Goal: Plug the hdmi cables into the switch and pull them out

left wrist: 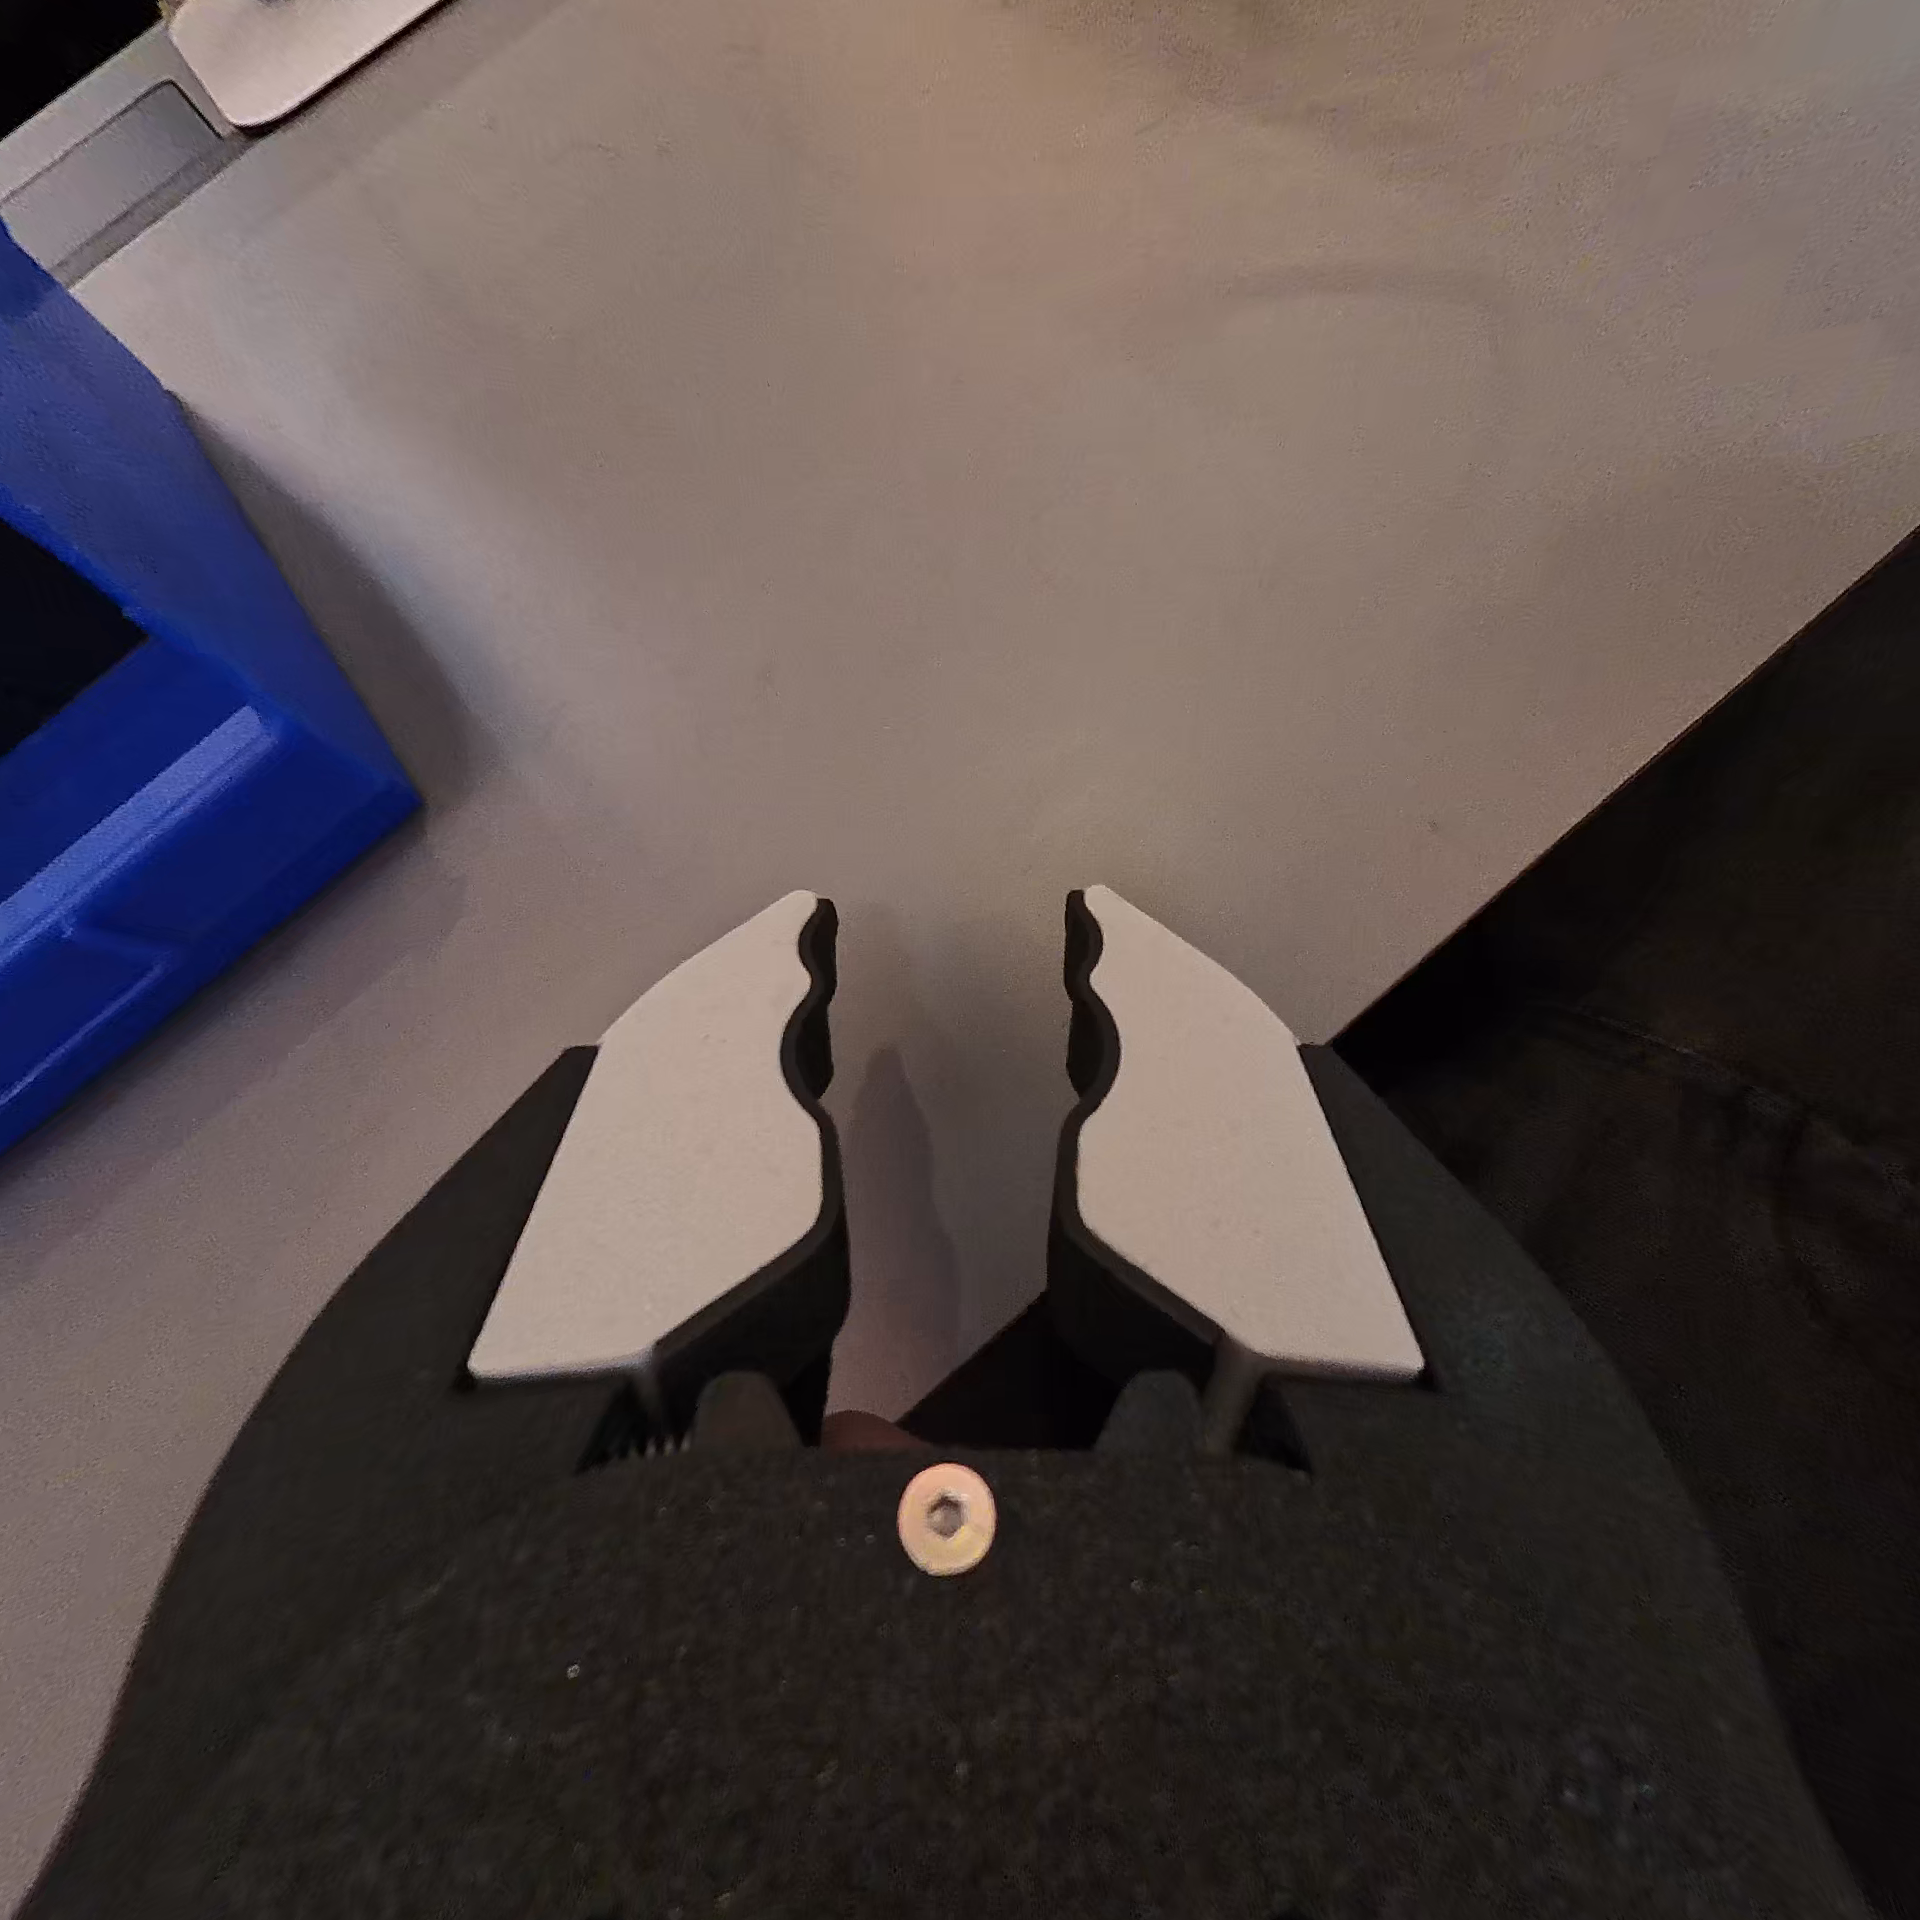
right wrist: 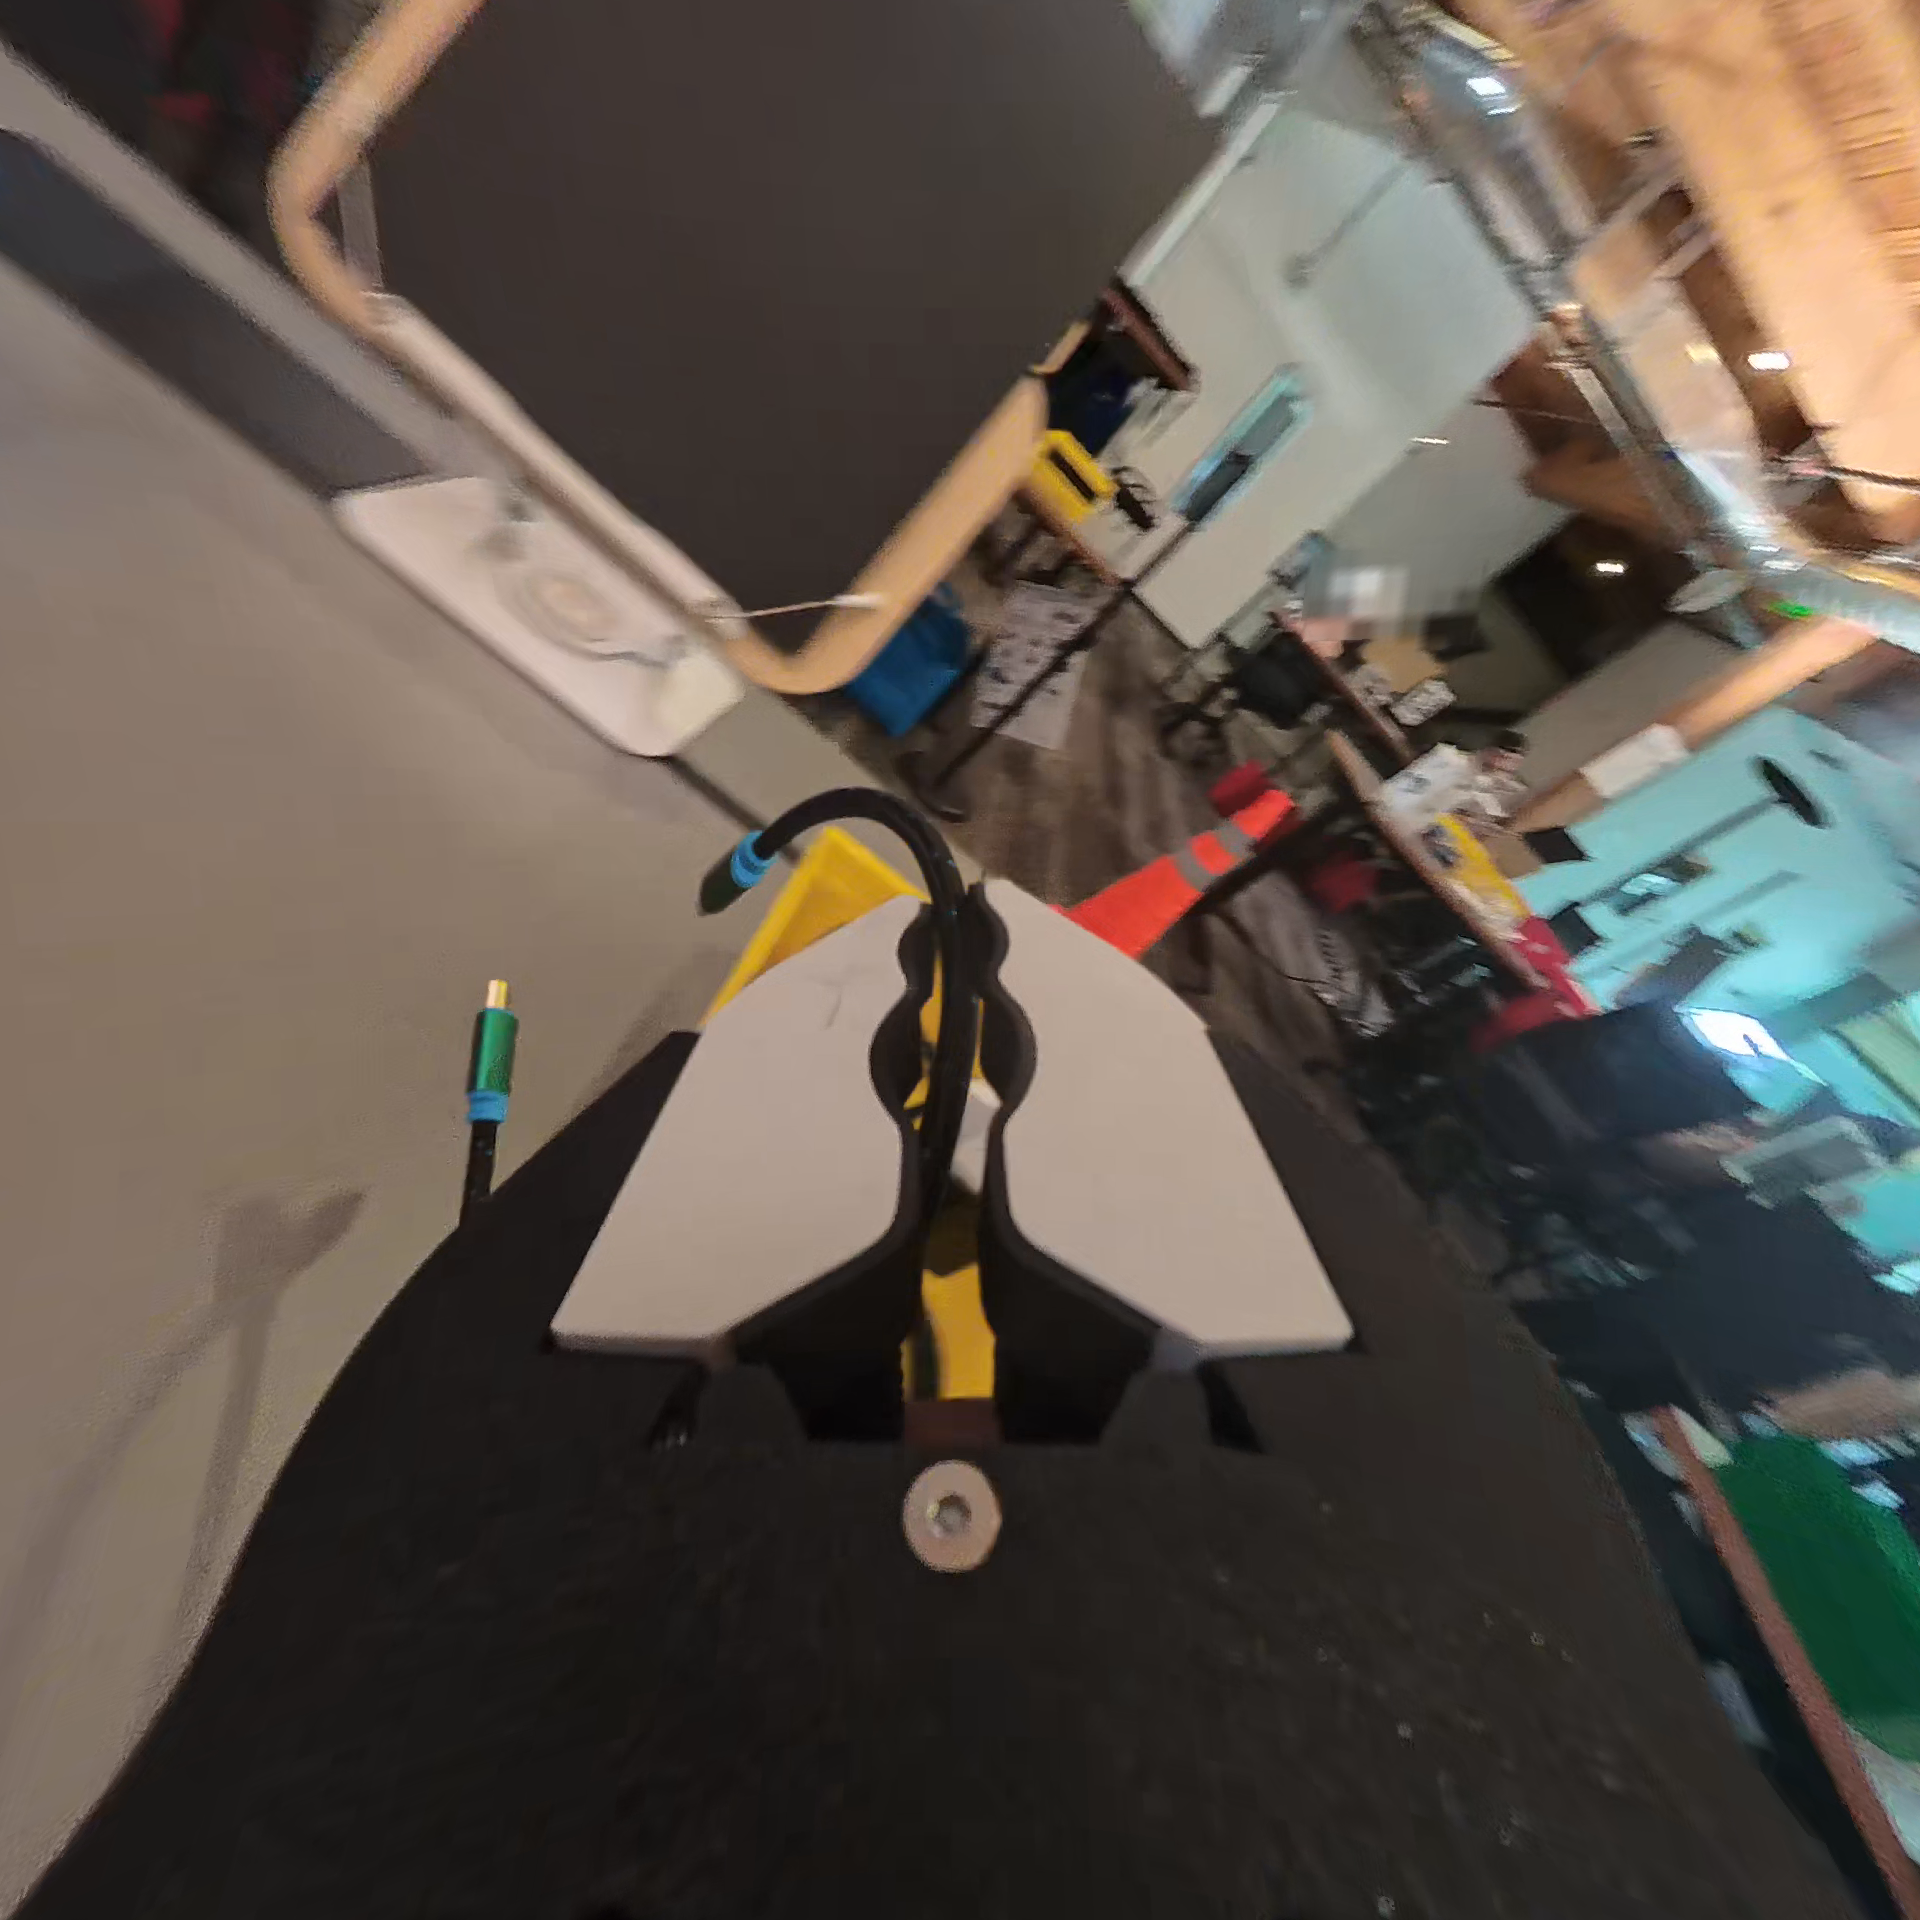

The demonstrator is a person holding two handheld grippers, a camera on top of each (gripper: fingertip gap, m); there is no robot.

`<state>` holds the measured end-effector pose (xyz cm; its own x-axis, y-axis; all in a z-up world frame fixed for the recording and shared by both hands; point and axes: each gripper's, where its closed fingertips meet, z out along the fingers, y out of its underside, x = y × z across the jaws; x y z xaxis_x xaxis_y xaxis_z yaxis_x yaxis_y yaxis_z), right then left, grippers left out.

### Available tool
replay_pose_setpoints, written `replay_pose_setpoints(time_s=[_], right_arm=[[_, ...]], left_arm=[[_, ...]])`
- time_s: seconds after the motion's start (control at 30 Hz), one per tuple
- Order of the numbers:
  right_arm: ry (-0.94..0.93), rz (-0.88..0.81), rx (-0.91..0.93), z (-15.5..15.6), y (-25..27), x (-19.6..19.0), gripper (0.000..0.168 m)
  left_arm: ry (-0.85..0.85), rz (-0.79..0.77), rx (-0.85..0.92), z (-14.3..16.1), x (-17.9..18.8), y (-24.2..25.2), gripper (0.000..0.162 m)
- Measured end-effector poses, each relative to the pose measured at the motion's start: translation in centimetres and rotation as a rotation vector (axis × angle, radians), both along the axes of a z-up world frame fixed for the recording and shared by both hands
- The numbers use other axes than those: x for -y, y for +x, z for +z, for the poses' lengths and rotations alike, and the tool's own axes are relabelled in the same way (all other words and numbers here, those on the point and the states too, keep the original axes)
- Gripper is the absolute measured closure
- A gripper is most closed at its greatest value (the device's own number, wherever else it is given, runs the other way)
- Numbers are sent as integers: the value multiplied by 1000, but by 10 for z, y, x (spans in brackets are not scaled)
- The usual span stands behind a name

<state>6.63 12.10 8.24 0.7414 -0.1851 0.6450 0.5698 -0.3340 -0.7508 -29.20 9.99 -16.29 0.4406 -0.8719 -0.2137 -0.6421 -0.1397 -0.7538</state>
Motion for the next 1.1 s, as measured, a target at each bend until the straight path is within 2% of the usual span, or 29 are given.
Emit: replay_pose_setpoints(time_s=[0.1, 0.2, 0.27, 0.4, 0.5, 0.6, 0.67, 0.93, 1.1], right_arm=[[41, -112, 30, 31, 51, 13, 162], [29, -156, -19, 28, 87, 13, 162], [-29, -160, -80, -2, 104, 4, 163], [-142, -195, -193, -84, 124, 2, 162], [-207, -242, -96, -122, 134, 11, 163], [-307, -303, 54, -144, 149, 13, 163], [-353, -330, 88, -151, 160, 10, 163], [-547, -333, 24, -176, 191, 11, 161], [-475, -293, -8, -153, 190, 7, 154]], left_arm=[[1, -12, -4, -1, -1, 3, 120], [3, -25, -8, -1, 0, 7, 120], [8, -33, -19, -2, 1, 9, 120], [25, -47, -39, -4, 2, 11, 120], [32, -49, -48, -6, 2, 11, 120], [24, -48, -48, -7, 1, 12, 120], [18, -43, -47, -7, 0, 11, 120], [0, -29, -43, -9, -2, 10, 120], [-9, -26, -45, -11, -2, 11, 120]])
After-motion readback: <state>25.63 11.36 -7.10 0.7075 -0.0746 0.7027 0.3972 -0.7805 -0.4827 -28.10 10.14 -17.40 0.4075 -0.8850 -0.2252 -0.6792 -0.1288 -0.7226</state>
